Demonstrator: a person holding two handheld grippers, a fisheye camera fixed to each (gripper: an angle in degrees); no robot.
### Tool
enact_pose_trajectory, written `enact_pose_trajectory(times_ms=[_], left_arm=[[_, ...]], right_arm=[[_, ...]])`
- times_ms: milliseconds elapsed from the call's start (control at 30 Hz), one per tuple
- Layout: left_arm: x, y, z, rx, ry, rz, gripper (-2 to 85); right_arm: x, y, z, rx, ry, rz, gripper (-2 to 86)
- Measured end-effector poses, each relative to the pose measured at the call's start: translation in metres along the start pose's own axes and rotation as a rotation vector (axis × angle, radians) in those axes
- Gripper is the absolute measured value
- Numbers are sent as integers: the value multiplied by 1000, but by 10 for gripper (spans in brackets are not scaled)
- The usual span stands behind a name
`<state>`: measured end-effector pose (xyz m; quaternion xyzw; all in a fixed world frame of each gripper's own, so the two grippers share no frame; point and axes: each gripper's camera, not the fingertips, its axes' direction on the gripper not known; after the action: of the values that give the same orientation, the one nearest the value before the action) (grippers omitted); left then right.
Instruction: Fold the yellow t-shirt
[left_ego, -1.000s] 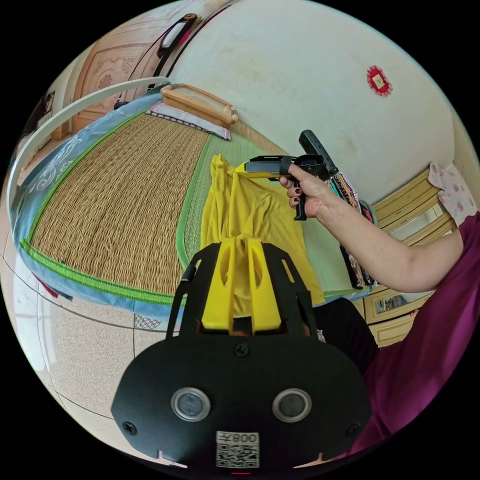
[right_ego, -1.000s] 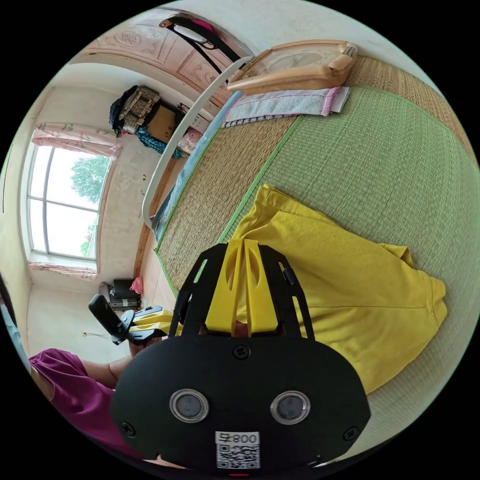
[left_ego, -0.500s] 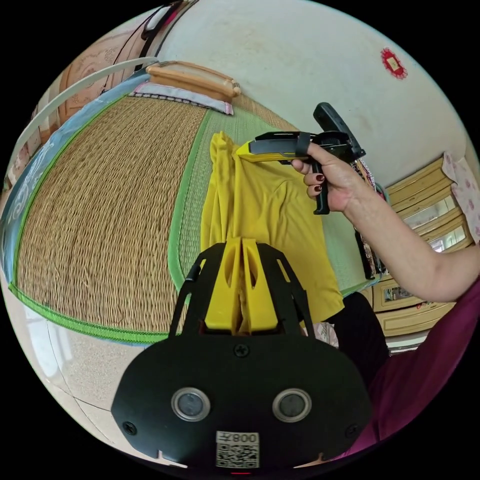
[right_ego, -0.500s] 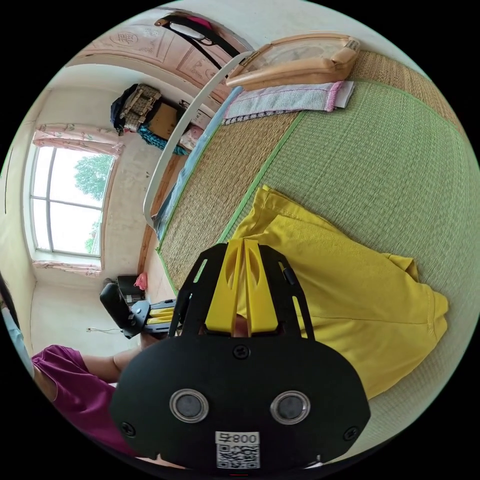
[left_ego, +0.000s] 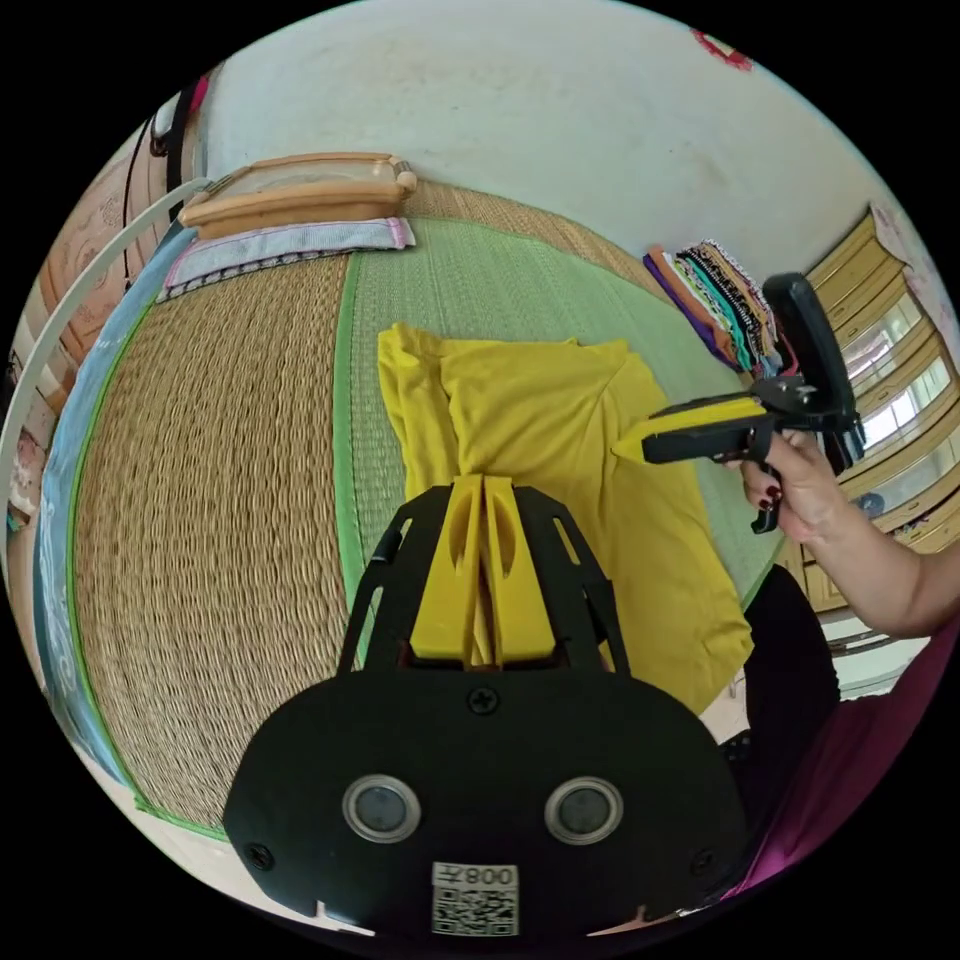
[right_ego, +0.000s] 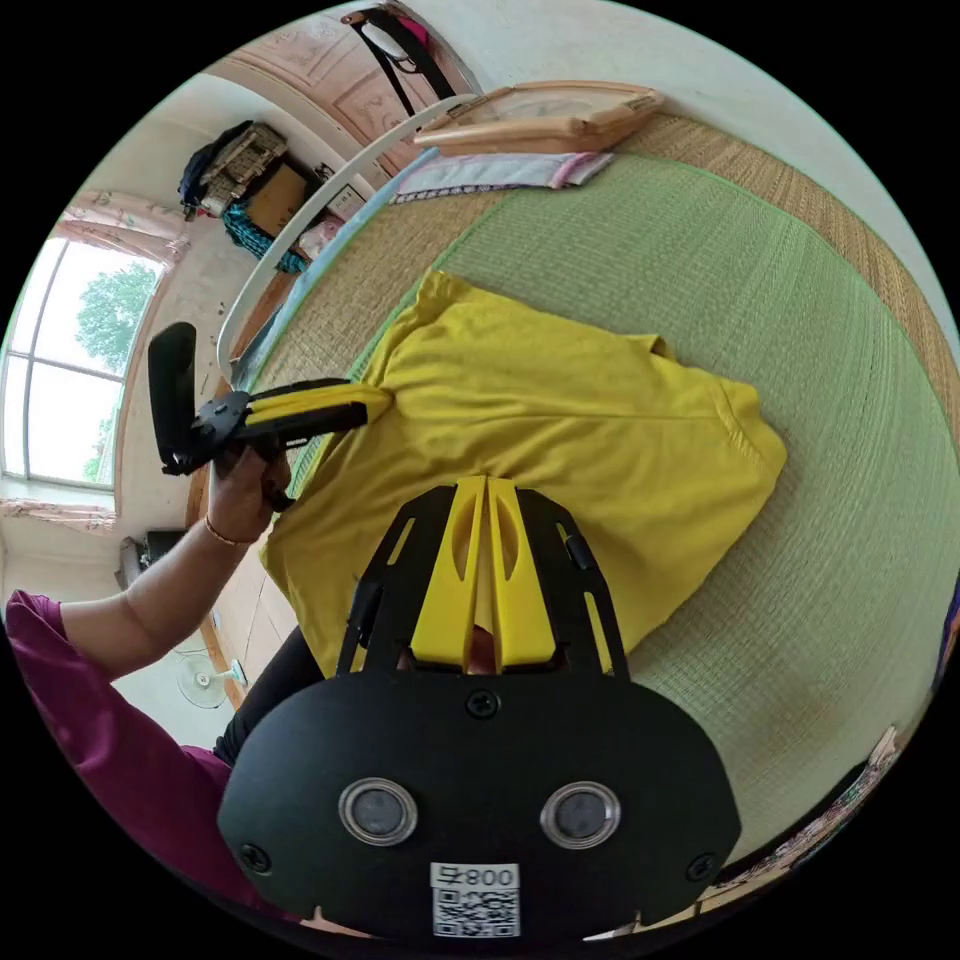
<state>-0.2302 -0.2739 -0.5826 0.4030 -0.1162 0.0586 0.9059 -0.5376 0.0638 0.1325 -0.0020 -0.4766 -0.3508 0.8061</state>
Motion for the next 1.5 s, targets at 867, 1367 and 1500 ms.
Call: enact_pose_trajectory(times_ms=[867, 1367, 1500], left_arm=[[38, -55, 35, -61, -144, 68, 3], [62, 7, 2, -105, -119, 32, 2], [80, 11, -22, -46, -83, 59, 2]], right_arm=[[-58, 89, -38, -8, -2, -94, 2], [-116, 135, -35, -104, -62, -185, 1], [-125, 130, -49, -81, -68, -192, 1]])
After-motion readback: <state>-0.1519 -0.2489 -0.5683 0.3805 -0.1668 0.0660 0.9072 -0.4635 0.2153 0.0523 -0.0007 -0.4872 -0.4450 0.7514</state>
